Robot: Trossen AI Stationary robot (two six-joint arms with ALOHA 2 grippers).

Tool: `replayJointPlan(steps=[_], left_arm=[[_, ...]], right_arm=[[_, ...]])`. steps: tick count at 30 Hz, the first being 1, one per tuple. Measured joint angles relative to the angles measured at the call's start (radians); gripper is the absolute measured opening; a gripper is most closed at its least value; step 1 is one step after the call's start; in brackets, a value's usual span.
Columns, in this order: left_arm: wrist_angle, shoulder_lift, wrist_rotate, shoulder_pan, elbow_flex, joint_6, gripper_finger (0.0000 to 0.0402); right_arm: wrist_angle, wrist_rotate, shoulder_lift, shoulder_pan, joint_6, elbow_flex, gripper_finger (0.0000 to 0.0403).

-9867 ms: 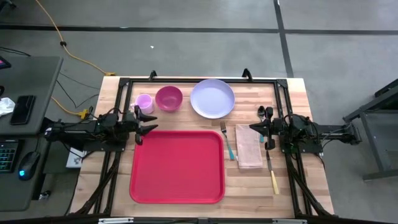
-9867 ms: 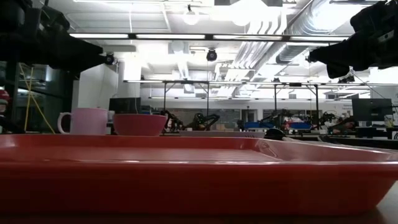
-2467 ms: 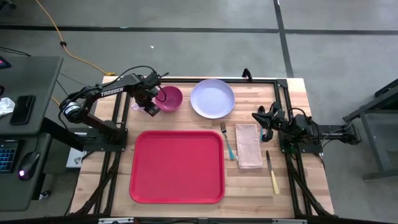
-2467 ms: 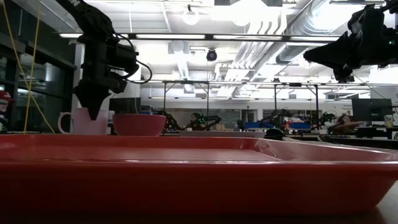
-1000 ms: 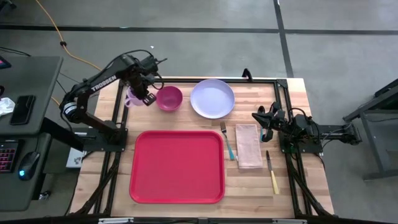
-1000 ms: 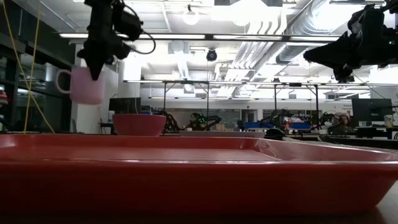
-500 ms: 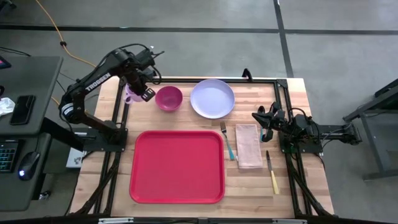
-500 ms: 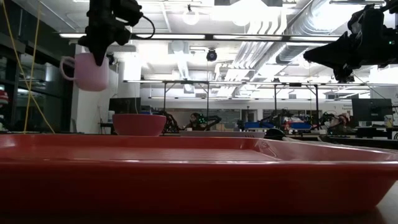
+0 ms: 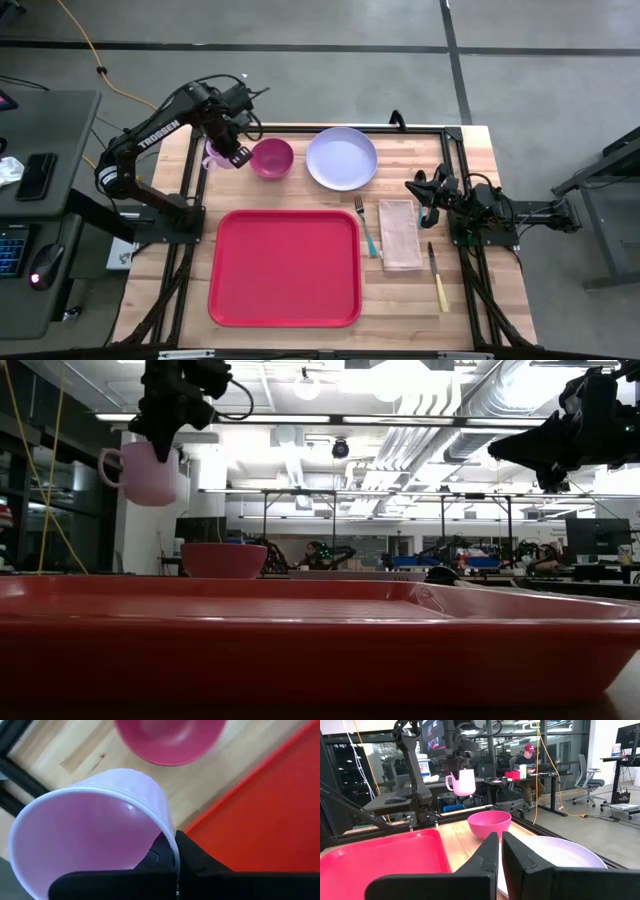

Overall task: Set up tray
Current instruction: Put the purple mug to the top left of the red tray

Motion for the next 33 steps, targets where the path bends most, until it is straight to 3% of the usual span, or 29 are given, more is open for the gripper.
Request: replayJointPlan(steps=[33], left_arm=[[0.001,0.000,-0.032,-0.667,-0.001,-0.533,0.0020]], right_arm=[[0.000,-0.007,0.000,0.000,0.010,0.000,0.0000]])
